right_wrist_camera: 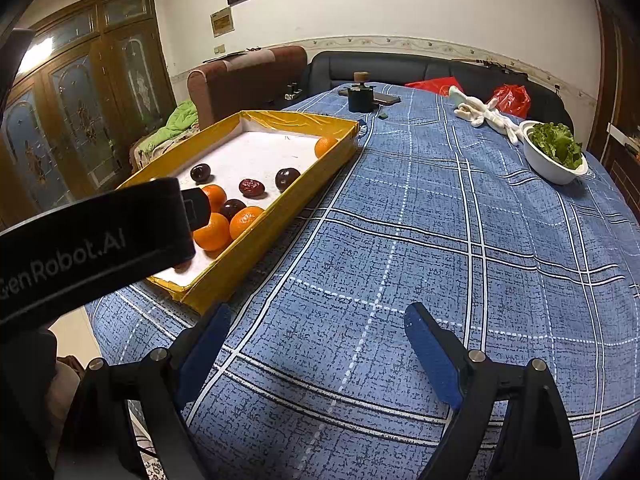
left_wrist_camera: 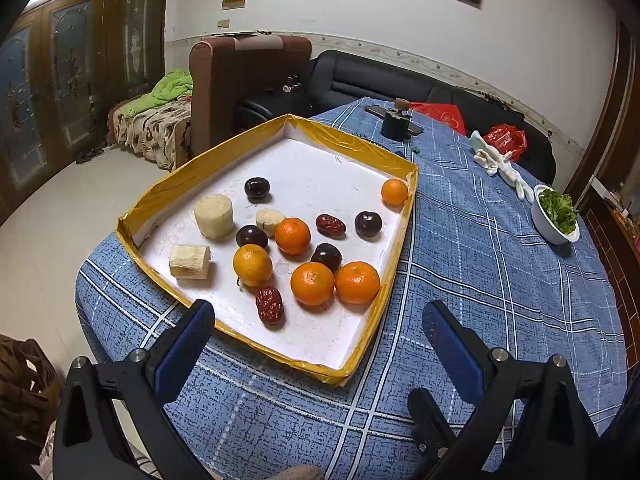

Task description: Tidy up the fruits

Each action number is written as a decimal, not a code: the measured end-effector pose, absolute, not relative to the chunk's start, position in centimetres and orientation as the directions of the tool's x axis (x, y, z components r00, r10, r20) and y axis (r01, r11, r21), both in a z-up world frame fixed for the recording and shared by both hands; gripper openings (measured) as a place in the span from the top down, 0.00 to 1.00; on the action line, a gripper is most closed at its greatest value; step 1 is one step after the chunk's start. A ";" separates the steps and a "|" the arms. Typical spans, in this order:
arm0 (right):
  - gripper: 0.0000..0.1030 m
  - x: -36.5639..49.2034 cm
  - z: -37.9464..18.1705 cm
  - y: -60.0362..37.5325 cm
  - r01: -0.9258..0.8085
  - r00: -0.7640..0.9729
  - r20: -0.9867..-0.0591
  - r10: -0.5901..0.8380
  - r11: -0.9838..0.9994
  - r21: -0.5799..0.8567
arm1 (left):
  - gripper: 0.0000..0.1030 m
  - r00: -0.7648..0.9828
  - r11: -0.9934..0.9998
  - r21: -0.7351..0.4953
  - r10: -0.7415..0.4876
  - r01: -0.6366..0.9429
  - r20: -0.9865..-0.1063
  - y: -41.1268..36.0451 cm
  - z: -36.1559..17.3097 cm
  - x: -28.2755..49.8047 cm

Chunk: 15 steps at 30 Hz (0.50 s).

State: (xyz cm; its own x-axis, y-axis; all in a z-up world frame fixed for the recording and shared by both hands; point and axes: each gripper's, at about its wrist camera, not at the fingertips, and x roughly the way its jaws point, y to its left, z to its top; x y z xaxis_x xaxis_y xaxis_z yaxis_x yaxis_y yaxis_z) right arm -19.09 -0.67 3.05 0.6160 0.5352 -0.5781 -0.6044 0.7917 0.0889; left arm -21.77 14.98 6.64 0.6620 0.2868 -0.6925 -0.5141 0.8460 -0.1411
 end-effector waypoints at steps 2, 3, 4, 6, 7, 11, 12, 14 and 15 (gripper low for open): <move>0.10 -19.1 3.1 -0.7 -0.604 0.616 -0.578 0.535 0.792 0.089 | 0.00 0.661 0.846 -0.143 0.284 -0.513 -0.694 15.1 6.6 -21.8; 0.10 -19.1 3.1 -0.7 -0.604 0.616 -0.578 0.535 0.792 0.088 | 0.00 0.661 0.846 -0.143 0.283 -0.513 -0.695 15.1 6.6 -21.8; 0.10 -19.1 3.1 -0.7 -0.604 0.617 -0.578 0.534 0.792 0.088 | 0.00 0.660 0.847 -0.143 0.282 -0.513 -0.696 15.1 6.6 -21.7; 0.10 -19.1 3.0 -0.7 -0.604 0.617 -0.578 0.534 0.792 0.087 | 0.00 0.659 0.848 -0.144 0.278 -0.510 -0.699 15.2 6.5 -21.7; 0.10 -19.1 3.0 -0.7 -0.604 0.619 -0.577 0.533 0.793 0.085 | 0.00 0.659 0.848 -0.143 0.277 -0.509 -0.700 15.3 6.5 -21.7; 0.10 -19.1 2.9 -0.7 -0.600 0.621 -0.576 0.531 0.795 0.086 | 0.00 0.661 0.847 -0.146 0.278 -0.511 -0.697 15.3 6.5 -21.6; 0.10 -19.0 2.9 -0.7 -0.599 0.621 -0.577 0.530 0.796 0.087 | 0.00 0.661 0.846 -0.147 0.278 -0.512 -0.697 15.4 6.5 -21.6; 0.10 -19.0 2.8 -0.7 -0.600 0.619 -0.579 0.530 0.796 0.087 | 0.00 0.661 0.845 -0.151 0.277 -0.513 -0.697 15.6 6.4 -21.7; 0.10 -19.0 2.8 -0.7 -0.600 0.619 -0.580 0.530 0.795 0.086 | 0.00 0.661 0.844 -0.152 0.277 -0.514 -0.697 15.6 6.4 -21.7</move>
State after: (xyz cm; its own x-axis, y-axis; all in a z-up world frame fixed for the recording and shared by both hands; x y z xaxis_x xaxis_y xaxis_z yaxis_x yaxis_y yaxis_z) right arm -19.02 -0.68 2.79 0.6187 0.5296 -0.5803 -0.6002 0.7952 0.0858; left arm -21.70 15.64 6.40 0.6610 0.2772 -0.6973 -0.5140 0.8443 -0.1516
